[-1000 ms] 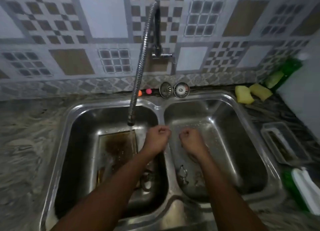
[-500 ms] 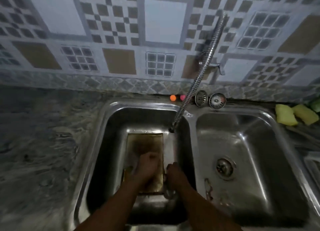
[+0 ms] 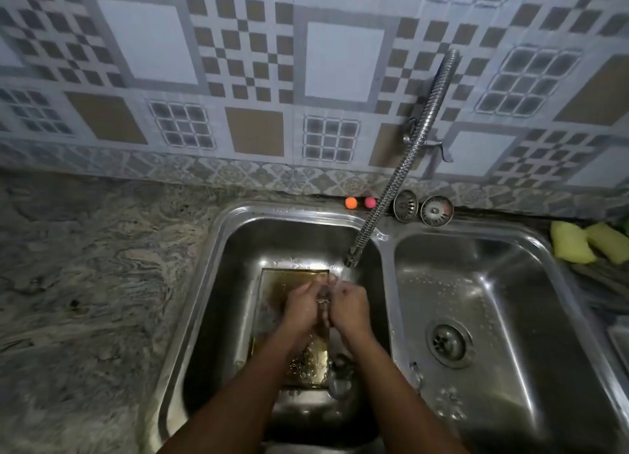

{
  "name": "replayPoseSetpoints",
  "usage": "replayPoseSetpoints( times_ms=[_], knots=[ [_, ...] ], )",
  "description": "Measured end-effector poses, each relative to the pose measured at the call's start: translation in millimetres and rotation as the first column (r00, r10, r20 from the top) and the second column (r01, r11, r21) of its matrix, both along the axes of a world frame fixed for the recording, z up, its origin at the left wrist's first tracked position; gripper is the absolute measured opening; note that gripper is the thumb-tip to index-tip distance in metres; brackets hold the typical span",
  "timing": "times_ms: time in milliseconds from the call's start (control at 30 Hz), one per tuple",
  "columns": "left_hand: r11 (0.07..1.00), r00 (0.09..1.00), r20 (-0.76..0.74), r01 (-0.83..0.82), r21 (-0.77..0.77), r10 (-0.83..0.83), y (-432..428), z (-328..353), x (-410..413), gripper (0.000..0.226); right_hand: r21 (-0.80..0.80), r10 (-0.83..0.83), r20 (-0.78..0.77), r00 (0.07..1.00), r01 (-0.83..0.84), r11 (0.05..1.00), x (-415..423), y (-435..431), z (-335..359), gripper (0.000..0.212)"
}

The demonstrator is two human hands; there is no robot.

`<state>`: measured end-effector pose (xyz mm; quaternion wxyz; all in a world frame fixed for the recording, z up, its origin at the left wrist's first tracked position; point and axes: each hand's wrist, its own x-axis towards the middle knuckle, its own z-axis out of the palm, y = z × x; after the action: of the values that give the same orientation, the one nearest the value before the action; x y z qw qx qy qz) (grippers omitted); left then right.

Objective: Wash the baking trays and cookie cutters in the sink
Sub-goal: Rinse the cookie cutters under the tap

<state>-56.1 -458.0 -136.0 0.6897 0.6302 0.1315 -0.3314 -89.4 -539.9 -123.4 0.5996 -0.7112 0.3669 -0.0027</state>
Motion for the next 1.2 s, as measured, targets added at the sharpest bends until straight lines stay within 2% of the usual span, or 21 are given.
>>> replayPoseSetpoints(
  times_ms=[100, 167, 233, 333, 433, 500, 567, 667, 800, 867, 933, 1067, 1200],
  knots=[
    [0.999, 0.997, 0.077, 0.024, -0.025, -0.022, -5, 15, -6, 0.025, 0.184, -0.255, 0.028, 0.966, 0.246, 0.952, 5, 3, 11, 0.036],
    [0.999, 0.991, 0.131, -0.032, -0.011, 0.033, -12, 18, -9, 0.021, 0.192, -0.354, 0.104, 0.929, 0.331, 0.924, 3, 4, 19, 0.028],
    [0.995, 0.989, 0.112, -0.102, 0.001, 0.101, -15, 23, -5, 0.020, 0.196, -0.332, 0.191, 0.924, 0.296, 0.935, 0, 4, 30, 0.021],
    [0.983, 0.984, -0.027, -0.176, -0.052, 0.175, -17, 32, 6, 0.018, 0.260, -0.203, 0.296, 0.933, 0.126, 0.957, -7, 1, 38, 0.007],
    [0.991, 0.990, -0.127, -0.077, -0.112, 0.063, -19, 40, 12, 0.023, 0.196, -0.156, 0.330, 0.931, 0.095, 0.976, -11, -9, 33, 0.027],
    [0.986, 0.982, -0.187, -0.063, -0.154, 0.033, -18, 44, 13, 0.024, 0.176, -0.134, 0.326, 0.936, 0.079, 0.981, -14, -14, 35, 0.022],
    [0.971, 0.975, -0.215, -0.105, -0.214, 0.058, -16, 49, 15, 0.023, 0.170, -0.108, 0.347, 0.932, 0.051, 0.984, -15, -15, 32, 0.016],
    [0.930, 0.966, -0.228, -0.192, -0.313, 0.122, -15, 52, 17, 0.020, 0.069, -0.083, 0.350, 0.933, 0.063, 0.996, -9, -12, 26, 0.014],
    [0.824, 0.931, -0.320, -0.318, -0.469, 0.177, -15, 47, 14, 0.009, 0.122, -0.158, 0.333, 0.930, 0.124, 0.985, -4, -3, 18, 0.020],
    [0.790, 0.916, -0.355, -0.354, -0.501, 0.186, -14, 46, 14, 0.013, 0.181, -0.184, 0.357, 0.916, 0.126, 0.975, -5, -1, 17, 0.032],
    [0.822, 0.920, -0.344, -0.337, -0.459, 0.185, -13, 47, 12, 0.018, 0.146, -0.155, 0.380, 0.912, 0.106, 0.984, -7, 0, 19, 0.026],
    [0.964, 0.975, -0.153, -0.190, -0.186, 0.163, -10, 47, 10, 0.025, -0.001, -0.050, 0.442, 0.895, 0.056, 0.998, -15, 2, 18, 0.015],
    [0.995, 0.995, 0.012, -0.095, -0.006, 0.095, -9, 40, 12, 0.023, 0.006, -0.074, 0.406, 0.911, 0.078, 0.997, -12, 2, 19, 0.019]
  ],
)
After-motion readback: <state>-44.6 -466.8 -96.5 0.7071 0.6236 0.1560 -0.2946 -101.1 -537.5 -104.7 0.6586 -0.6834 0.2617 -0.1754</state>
